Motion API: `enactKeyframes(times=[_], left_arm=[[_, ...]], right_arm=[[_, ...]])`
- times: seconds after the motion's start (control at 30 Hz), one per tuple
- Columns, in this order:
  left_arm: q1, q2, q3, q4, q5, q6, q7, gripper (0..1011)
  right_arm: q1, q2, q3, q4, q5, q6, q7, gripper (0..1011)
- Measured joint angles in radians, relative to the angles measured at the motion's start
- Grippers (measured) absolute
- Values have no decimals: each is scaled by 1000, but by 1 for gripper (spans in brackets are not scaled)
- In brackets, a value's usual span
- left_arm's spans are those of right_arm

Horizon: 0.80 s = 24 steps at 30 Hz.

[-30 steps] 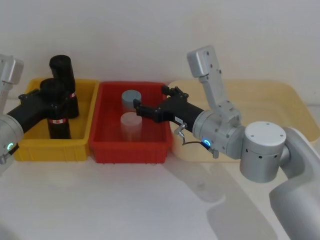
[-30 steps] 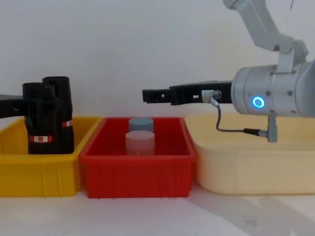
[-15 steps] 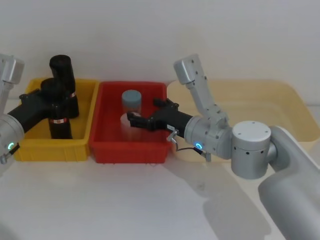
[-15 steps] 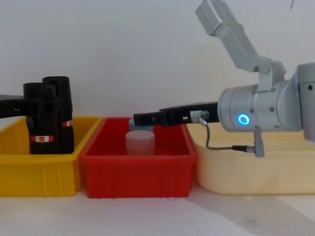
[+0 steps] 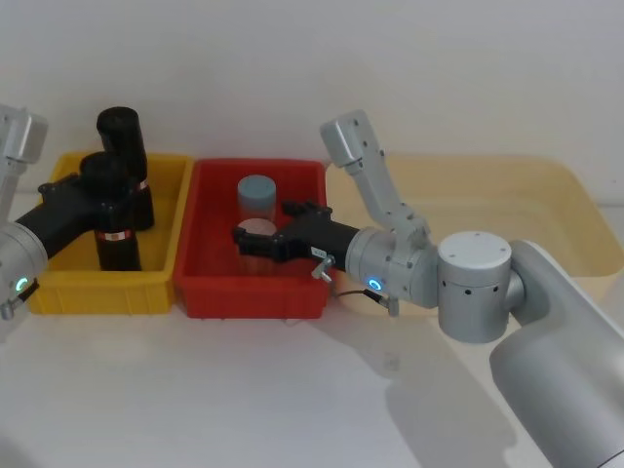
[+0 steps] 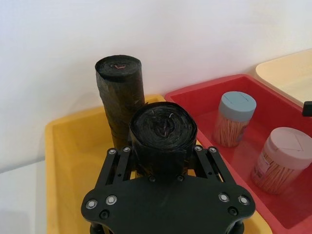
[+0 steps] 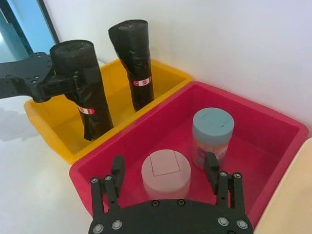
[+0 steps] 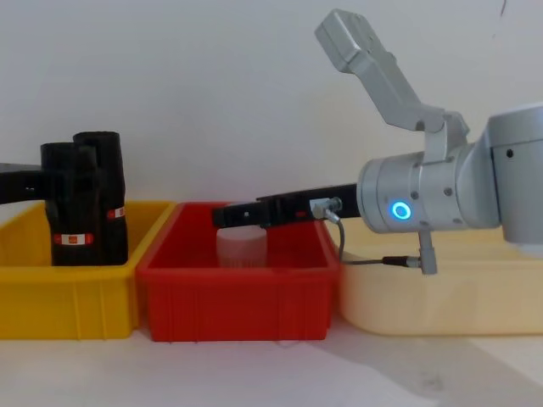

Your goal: Pick up the garbage bag with the one hand and transfer it to the other hand.

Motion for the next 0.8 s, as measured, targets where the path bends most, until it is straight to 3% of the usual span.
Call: enactKeyframes(times=[0.8], left_arm=[[0,0,0,0,0,0,0,498]], right_arm=[[45,-17,-49,82,-38,-1,7,1001]])
